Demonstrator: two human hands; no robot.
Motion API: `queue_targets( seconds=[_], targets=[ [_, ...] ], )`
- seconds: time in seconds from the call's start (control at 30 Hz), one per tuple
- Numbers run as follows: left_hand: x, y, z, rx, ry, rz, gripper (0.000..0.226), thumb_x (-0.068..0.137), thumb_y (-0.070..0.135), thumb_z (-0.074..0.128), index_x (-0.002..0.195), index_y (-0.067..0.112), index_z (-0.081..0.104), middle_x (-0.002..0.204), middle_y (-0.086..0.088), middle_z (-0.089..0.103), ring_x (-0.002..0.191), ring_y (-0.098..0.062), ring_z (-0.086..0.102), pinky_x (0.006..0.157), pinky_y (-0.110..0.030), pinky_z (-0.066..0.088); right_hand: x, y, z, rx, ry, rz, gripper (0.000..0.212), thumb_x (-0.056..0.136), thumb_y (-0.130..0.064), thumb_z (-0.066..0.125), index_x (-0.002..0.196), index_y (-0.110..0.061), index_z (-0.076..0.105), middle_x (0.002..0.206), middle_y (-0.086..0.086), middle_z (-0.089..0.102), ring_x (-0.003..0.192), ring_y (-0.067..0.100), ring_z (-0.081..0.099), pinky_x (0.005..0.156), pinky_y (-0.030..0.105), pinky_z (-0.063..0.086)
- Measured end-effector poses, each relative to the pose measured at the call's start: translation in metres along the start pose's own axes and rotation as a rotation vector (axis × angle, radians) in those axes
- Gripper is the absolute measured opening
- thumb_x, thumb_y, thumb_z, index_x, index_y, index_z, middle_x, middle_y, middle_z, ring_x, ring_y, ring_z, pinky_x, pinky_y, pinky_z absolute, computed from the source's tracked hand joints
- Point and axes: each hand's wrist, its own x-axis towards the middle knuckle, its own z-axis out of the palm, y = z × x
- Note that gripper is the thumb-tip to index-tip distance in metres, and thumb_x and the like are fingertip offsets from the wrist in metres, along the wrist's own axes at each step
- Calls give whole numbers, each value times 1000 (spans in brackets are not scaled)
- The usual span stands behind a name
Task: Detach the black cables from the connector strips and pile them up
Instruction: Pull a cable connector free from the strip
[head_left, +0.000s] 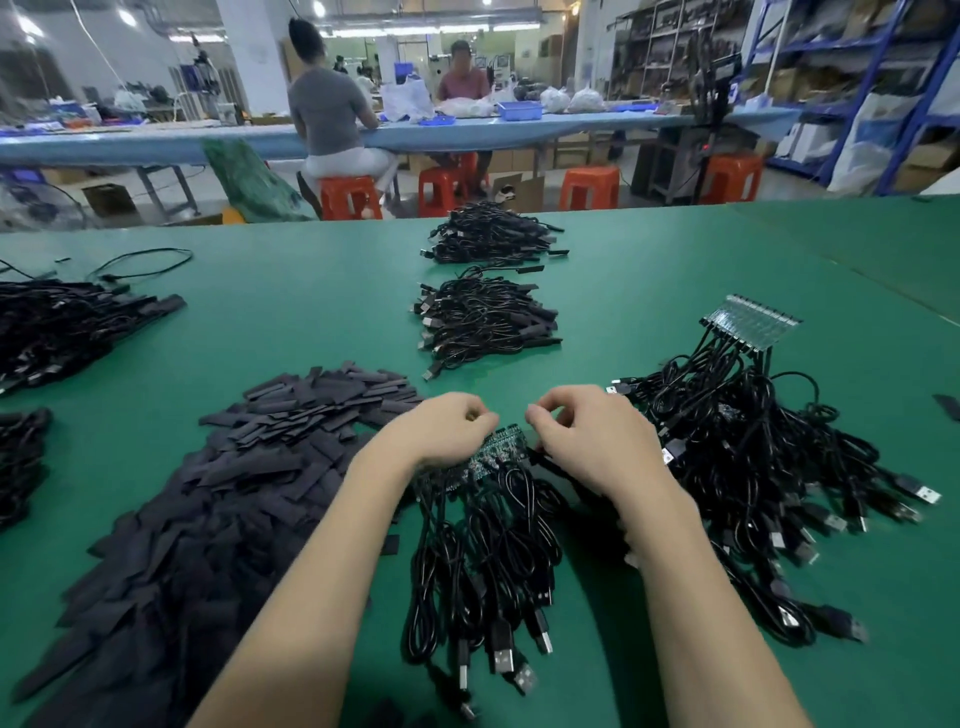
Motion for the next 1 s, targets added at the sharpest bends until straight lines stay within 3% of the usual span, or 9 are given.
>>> queue_targets(
  seconds=[0.13, 0.3, 0.37, 0.5, 0.63, 0.73, 0.83, 0.9, 1.0],
  targets=[
    [-17, -6, -3, -217, -114, 29, 23, 98, 51, 55, 93, 34, 69, 97, 13, 69, 93, -10, 61, 86, -31, 45, 0, 2, -9, 75, -117, 10, 21, 86, -57, 61, 86, -40, 73, 79, -15, 72, 87, 11, 66, 75, 29, 50],
    [-23, -11, -7, -460, -88, 133, 14, 88, 49, 73, 88, 36, 76, 85, 17, 75, 76, 8, 65, 76, -20, 43, -5, 8, -15, 411, -255, -58, 18, 83, -47, 78, 83, -29, 80, 80, -7, 77, 72, 1, 66, 72, 20, 51],
    [-24, -12, -6, -542, -84, 164, 12, 87, 45, 75, 88, 33, 77, 88, 13, 77, 79, 5, 67, 75, -15, 43, -8, 7, -16, 569, -282, -66, 17, 84, -38, 81, 89, -22, 80, 83, 0, 78, 69, 1, 64, 69, 13, 48],
    [-25, -11, -4, -678, -78, 230, 19, 80, 46, 78, 89, 29, 78, 92, 6, 77, 82, -2, 67, 75, -11, 46, -9, 5, -16, 737, -317, -5, 17, 82, -32, 82, 92, -19, 81, 86, -6, 79, 76, -4, 67, 68, 6, 45],
    [-24, -8, -6, -754, -85, 273, 17, 78, 41, 77, 85, 26, 78, 83, 9, 73, 75, -2, 63, 71, -10, 46, -10, 1, -17, 894, -388, 110, 33, 67, -39, 85, 92, -18, 82, 94, 2, 79, 85, 8, 70, 82, 24, 50],
    [-23, -7, -8, -808, -99, 303, 12, 79, 35, 77, 84, 24, 77, 83, 8, 72, 74, -3, 61, 71, -11, 46, -11, 0, -14, 1058, -483, 215, 38, 56, -38, 85, 86, -16, 83, 93, 6, 77, 81, 19, 68, 78, 31, 53],
    [-23, -6, -9, -817, -61, 328, 7, 82, 33, 76, 84, 26, 77, 82, 9, 72, 75, -1, 61, 72, -10, 45, -10, 2, -15, 1155, -483, 331, 25, 57, -42, 84, 71, -22, 81, 78, -4, 70, 66, 13, 54, 68, 28, 44],
    [-22, -7, -8, -754, -5, 297, 6, 86, 32, 76, 86, 26, 77, 84, 8, 74, 77, 0, 63, 75, -11, 46, -7, 6, -23, 1153, -435, 288, 25, 57, -46, 84, 72, -27, 80, 78, -10, 68, 61, 8, 45, 64, 27, 35],
    [-18, -10, 0, -378, 85, 194, 10, 90, 41, 73, 93, 31, 73, 89, 14, 73, 77, 6, 62, 81, -22, 49, -5, 4, -40, 1131, -305, 183, 31, 56, -47, 85, 83, -31, 82, 85, -11, 74, 56, 5, 40, 52, 19, 32]
  ],
)
